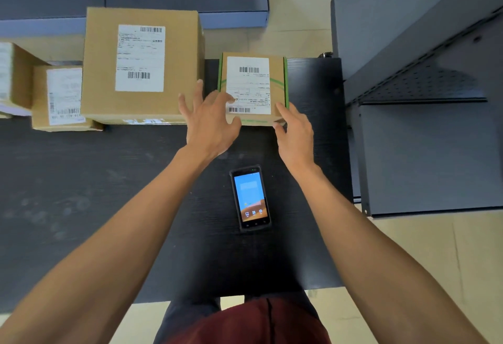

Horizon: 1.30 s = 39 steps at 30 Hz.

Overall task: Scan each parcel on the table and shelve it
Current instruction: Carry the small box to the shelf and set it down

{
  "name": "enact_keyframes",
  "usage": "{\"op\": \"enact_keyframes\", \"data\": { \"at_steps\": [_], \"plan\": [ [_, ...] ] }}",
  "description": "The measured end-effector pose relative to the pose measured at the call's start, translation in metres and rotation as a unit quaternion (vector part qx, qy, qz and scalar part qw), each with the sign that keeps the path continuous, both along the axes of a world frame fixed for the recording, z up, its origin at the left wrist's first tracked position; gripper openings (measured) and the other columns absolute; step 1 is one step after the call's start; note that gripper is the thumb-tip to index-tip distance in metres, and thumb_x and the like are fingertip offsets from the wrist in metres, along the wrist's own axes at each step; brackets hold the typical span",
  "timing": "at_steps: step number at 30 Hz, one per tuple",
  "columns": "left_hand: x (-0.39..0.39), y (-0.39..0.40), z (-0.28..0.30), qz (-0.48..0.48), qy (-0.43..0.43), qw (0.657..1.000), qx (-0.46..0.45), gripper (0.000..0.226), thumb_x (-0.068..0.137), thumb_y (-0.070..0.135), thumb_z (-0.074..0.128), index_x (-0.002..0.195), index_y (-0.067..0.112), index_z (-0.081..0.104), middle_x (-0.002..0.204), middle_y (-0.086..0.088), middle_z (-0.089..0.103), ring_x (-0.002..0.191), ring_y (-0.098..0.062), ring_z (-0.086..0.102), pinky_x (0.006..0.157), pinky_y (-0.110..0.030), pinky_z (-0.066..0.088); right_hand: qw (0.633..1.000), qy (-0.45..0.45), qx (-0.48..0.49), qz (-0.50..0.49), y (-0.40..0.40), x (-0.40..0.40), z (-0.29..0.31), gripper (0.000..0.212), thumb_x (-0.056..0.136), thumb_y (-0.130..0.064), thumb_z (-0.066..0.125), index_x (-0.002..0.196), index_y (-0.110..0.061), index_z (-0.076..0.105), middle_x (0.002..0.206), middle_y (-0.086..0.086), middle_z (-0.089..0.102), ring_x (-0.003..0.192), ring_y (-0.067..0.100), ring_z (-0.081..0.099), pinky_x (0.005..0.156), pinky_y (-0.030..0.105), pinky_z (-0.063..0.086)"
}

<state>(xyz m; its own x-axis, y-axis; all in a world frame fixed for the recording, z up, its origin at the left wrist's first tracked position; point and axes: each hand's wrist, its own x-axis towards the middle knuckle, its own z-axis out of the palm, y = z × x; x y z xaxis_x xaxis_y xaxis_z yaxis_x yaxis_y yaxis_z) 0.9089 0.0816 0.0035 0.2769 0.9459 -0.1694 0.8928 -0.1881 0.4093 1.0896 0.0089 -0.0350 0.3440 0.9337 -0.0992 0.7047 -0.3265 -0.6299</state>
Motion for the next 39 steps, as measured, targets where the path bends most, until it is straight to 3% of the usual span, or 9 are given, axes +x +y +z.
{"op": "enact_keyframes", "data": {
  "at_steps": [5, 7, 9, 11, 21, 25, 30, 34, 39],
  "plan": [
    [-0.002, -0.034, 0.013, 0.018, -0.09, 0.996, -0.017, 0.04, 0.09, 0.025, 0.068, 0.128, 0.019, 0.057, 0.142, -0.003, 0.056, 0.145, -0.029, 0.036, 0.119, -0.053, 0.03, 0.999, 0.02, 0.043, -0.023, -0.039, -0.003, 0.02, 0.051, 0.096, -0.005, 0.066, 0.145, -0.015, 0.055, 0.137, 0.003, 0.062, 0.117, 0.019, 0.054, 0.101, 0.042, 0.054],
    [-0.005, -0.052, 0.018, 0.013, -0.139, 0.99, -0.018, 0.042, 0.089, 0.02, 0.071, 0.128, 0.019, 0.056, 0.142, -0.002, 0.053, 0.133, -0.02, 0.047, 0.111, -0.031, 0.042, 0.998, 0.022, 0.055, -0.03, -0.06, -0.008, 0.03, 0.051, 0.096, -0.005, 0.066, 0.144, -0.015, 0.056, 0.137, 0.001, 0.062, 0.115, 0.017, 0.053, 0.098, 0.041, 0.055],
    [-0.008, -0.069, 0.024, 0.015, -0.163, 0.986, -0.024, 0.045, 0.089, 0.017, 0.073, 0.129, 0.021, 0.055, 0.147, 0.0, 0.048, 0.129, -0.01, 0.047, 0.096, -0.002, 0.032, 0.997, 0.021, 0.064, -0.044, -0.081, -0.013, 0.039, 0.051, 0.096, -0.007, 0.067, 0.144, -0.016, 0.056, 0.14, 0.0, 0.061, 0.114, 0.017, 0.054, 0.097, 0.04, 0.056],
    [-0.014, -0.085, 0.028, 0.013, -0.175, 0.984, -0.025, 0.048, 0.088, 0.016, 0.073, 0.132, 0.022, 0.055, 0.149, 0.002, 0.044, 0.124, 0.0, 0.04, 0.084, 0.008, 0.023, 0.995, 0.015, 0.072, -0.065, -0.103, -0.021, 0.048, 0.051, 0.095, -0.008, 0.068, 0.144, -0.017, 0.056, 0.144, 0.002, 0.059, 0.115, 0.019, 0.055, 0.096, 0.042, 0.056],
    [-0.049, -0.157, 0.046, -0.048, -0.276, 0.959, -0.04, 0.049, 0.087, 0.016, 0.077, 0.131, 0.029, 0.062, 0.141, 0.015, 0.04, 0.124, -0.003, 0.048, 0.099, -0.039, 0.057, 0.98, -0.001, 0.129, -0.155, -0.208, -0.062, 0.084, 0.052, 0.091, -0.006, 0.073, 0.14, -0.018, 0.061, 0.142, 0.005, 0.06, 0.114, 0.019, 0.059, 0.09, 0.043, 0.058],
    [-0.046, -0.189, 0.05, -0.073, -0.295, 0.951, -0.054, 0.049, 0.086, 0.012, 0.076, 0.129, 0.031, 0.063, 0.139, 0.019, 0.039, 0.123, 0.0, 0.049, 0.102, -0.038, 0.054, 0.975, -0.015, 0.111, -0.19, -0.248, -0.064, 0.095, 0.051, 0.09, -0.009, 0.075, 0.138, -0.018, 0.063, 0.142, 0.006, 0.061, 0.118, 0.019, 0.06, 0.098, 0.04, 0.056],
    [-0.022, -0.231, 0.052, -0.11, -0.294, 0.947, -0.062, 0.051, 0.086, 0.006, 0.075, 0.13, 0.029, 0.064, 0.14, 0.015, 0.04, 0.119, 0.021, 0.04, 0.091, -0.002, 0.043, 0.969, -0.031, 0.096, -0.226, -0.299, -0.046, 0.097, 0.051, 0.089, -0.01, 0.076, 0.138, -0.02, 0.063, 0.137, 0.006, 0.065, 0.12, 0.02, 0.062, 0.101, 0.04, 0.055],
    [0.009, -0.269, 0.049, -0.126, -0.301, 0.942, -0.078, 0.045, 0.088, 0.005, 0.073, 0.128, 0.025, 0.066, 0.14, 0.015, 0.04, 0.122, -0.003, 0.052, 0.098, -0.027, 0.055, 0.967, -0.046, 0.088, -0.236, -0.341, -0.019, 0.094, 0.05, 0.09, -0.009, 0.075, 0.137, -0.02, 0.064, 0.138, 0.004, 0.064, 0.116, 0.025, 0.063, 0.097, 0.046, 0.056],
    [0.056, -0.323, 0.047, -0.126, -0.277, 0.95, -0.061, 0.046, 0.085, 0.005, 0.077, 0.125, 0.026, 0.066, 0.14, 0.015, 0.041, 0.121, -0.001, 0.051, 0.098, -0.028, 0.056, 0.968, -0.048, 0.101, -0.225, -0.395, 0.031, 0.086, 0.05, 0.087, -0.004, 0.077, 0.135, -0.017, 0.066, 0.136, 0.009, 0.065, 0.111, 0.029, 0.065, 0.092, 0.048, 0.058]
  ]
}}
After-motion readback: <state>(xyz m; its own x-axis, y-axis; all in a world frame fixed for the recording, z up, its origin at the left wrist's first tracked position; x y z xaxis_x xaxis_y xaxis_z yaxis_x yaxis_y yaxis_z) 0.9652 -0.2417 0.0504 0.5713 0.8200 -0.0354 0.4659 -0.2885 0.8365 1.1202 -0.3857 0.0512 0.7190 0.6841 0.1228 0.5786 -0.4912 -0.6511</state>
